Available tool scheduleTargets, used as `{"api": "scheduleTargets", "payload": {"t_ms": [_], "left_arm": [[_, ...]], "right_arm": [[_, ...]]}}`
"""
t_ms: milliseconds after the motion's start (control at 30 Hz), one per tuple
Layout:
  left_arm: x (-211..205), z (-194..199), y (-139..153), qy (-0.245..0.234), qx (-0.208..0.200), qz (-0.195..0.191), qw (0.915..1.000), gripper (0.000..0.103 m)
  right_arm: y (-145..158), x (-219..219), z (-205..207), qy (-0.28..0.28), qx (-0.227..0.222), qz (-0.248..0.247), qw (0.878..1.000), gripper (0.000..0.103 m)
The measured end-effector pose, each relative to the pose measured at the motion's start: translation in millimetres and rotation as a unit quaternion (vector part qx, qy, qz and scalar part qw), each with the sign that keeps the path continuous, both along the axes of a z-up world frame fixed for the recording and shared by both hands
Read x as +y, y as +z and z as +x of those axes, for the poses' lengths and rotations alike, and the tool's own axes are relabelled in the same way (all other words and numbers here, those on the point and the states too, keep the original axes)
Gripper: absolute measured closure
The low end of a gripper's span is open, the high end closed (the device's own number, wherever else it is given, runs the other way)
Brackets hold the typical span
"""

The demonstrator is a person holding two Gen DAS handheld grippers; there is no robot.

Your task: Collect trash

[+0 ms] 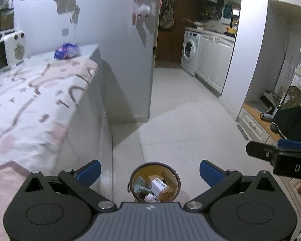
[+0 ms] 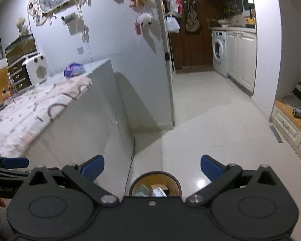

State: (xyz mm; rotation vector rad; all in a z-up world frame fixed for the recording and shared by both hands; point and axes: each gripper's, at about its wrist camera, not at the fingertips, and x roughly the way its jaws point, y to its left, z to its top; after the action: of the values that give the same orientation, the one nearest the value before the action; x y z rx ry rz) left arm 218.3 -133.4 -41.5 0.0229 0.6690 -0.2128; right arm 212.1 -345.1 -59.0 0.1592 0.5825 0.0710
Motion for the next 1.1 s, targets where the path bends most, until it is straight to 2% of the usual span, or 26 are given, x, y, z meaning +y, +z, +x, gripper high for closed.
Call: {"api": "scheduleTargets", "payload": {"t_ms": [167, 400, 533, 633, 900, 1100], "left_arm": [[23, -28, 23, 0.011, -0.024, 0.004, 0.9996, 0.0], [61, -66, 49, 0.022, -0.054, 0.009, 0.9983, 0.0], [81, -83, 57, 0.027, -0.063, 0.014, 0.9975, 0.0], [95, -93, 58, 0.035, -0.065, 0.011, 0.9972, 0.0], [127, -116, 46, 0.058, -0.049, 0.001, 0.9971, 0.0], [141, -131, 40, 0.071, -0.047, 0.003, 0.9964, 0.0]], "right_arm": [[21, 17, -31, -0.006, -0.02, -0.012, 1.0, 0.0], [49, 39, -70, -0.03, -0.054, 0.004, 0.998, 0.0], [58, 54, -85, -0.041, -0.051, 0.002, 0.998, 0.0], [61, 66, -94, -0.046, -0.038, -0.003, 0.998, 0.0], [67, 91, -125, -0.051, -0.041, -0.03, 0.997, 0.0], [59, 108, -139, -0.058, -0.026, -0.057, 0.996, 0.0]]}}
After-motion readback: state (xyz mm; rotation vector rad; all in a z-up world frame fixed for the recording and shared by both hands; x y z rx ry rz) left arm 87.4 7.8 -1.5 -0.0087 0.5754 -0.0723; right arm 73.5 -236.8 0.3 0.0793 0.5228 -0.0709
